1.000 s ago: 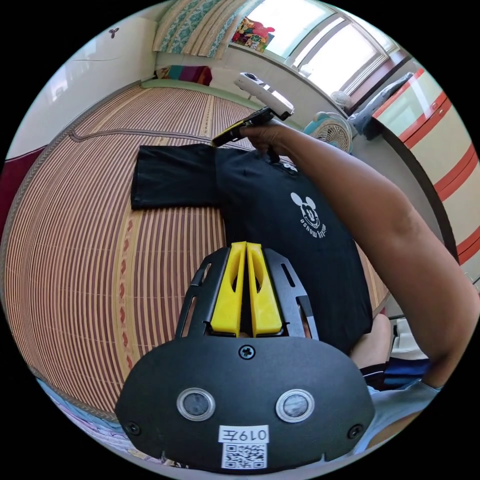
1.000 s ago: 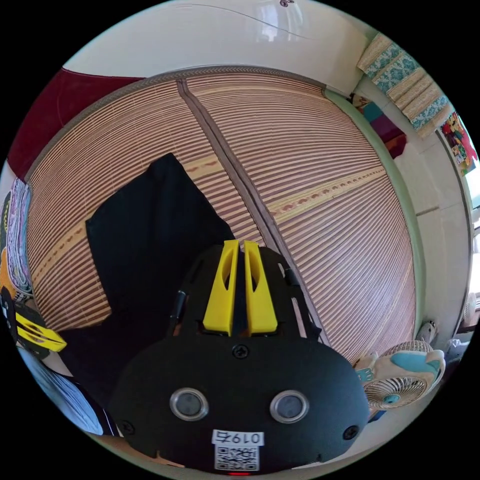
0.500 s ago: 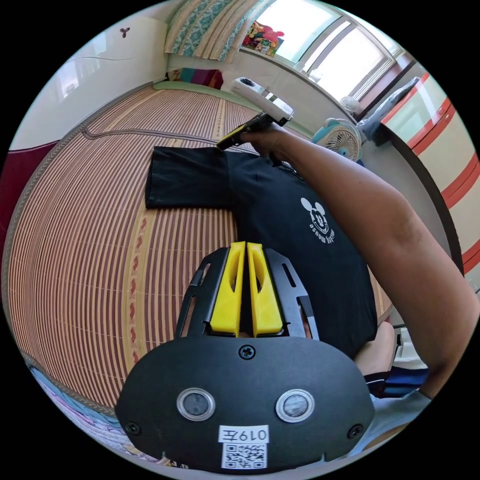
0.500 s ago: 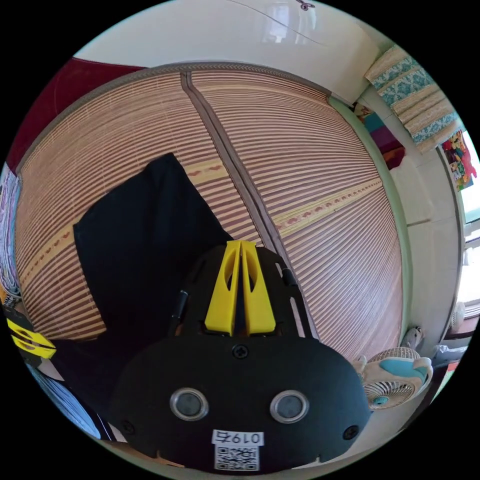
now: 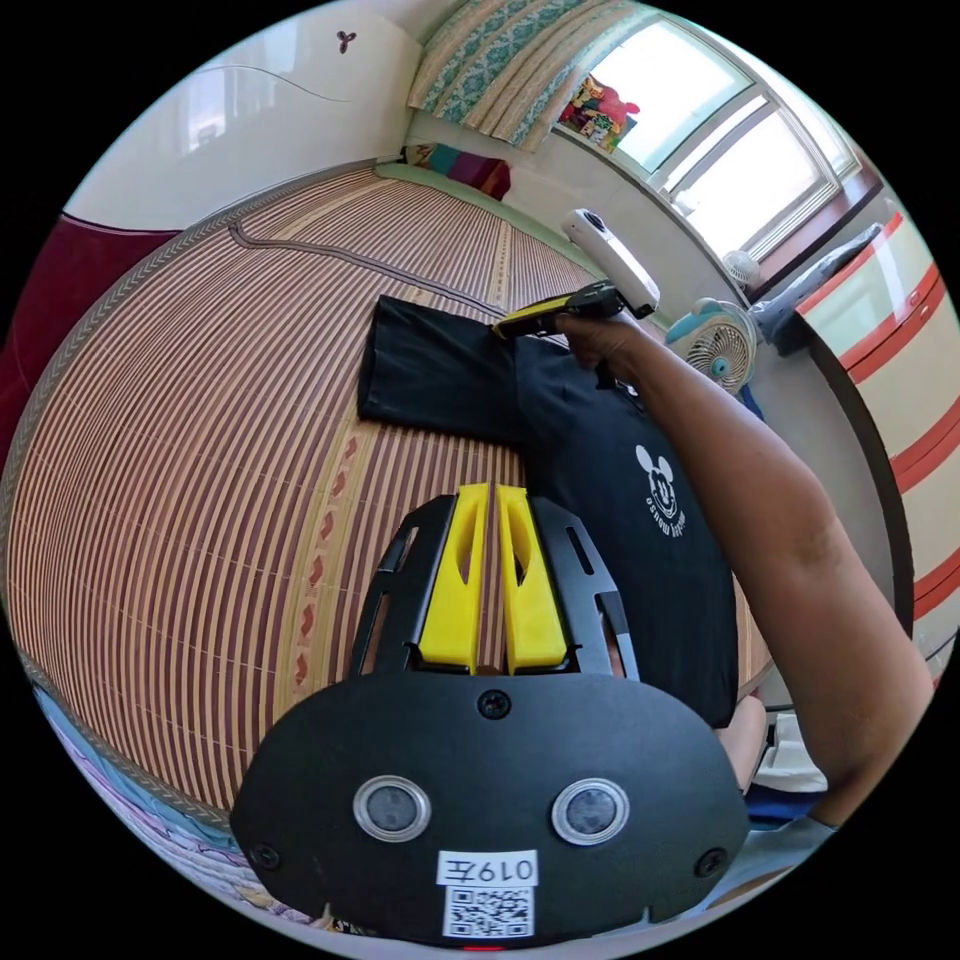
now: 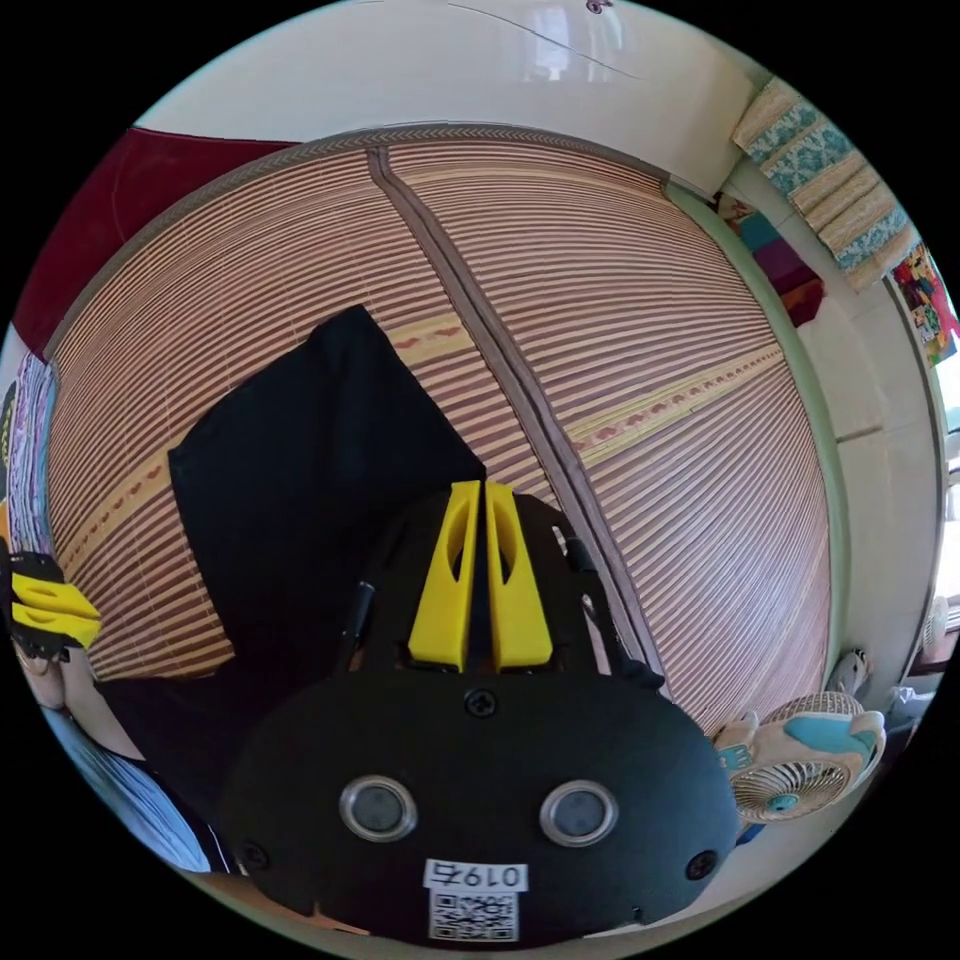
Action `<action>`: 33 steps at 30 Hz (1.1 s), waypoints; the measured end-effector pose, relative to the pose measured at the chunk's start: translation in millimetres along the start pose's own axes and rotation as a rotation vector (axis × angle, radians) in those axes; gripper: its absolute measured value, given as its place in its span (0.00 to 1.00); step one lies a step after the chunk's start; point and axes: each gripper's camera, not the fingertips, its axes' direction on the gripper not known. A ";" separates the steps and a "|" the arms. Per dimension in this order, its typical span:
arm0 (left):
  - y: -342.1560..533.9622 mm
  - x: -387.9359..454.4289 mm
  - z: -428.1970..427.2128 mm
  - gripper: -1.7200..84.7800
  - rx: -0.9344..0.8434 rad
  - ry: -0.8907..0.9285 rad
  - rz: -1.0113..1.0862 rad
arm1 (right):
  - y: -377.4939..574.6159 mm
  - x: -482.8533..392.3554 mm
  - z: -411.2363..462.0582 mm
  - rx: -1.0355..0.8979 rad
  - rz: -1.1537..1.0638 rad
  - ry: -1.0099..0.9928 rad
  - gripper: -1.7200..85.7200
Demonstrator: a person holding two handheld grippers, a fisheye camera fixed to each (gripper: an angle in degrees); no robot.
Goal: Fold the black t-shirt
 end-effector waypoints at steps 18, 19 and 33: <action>-19.1 -73.8 -4.4 0.03 0.031 -0.119 -0.143 | -1.4 -72.7 -30.6 0.260 -0.084 -0.109 0.06; -19.8 -79.9 -4.6 0.03 0.033 -0.138 -0.159 | -7.0 -86.4 -35.3 0.271 -0.111 -0.143 0.07; -30.6 -129.7 1.6 0.05 0.105 -0.152 -0.246 | 60.1 -244.5 -35.1 0.213 -0.472 0.014 0.09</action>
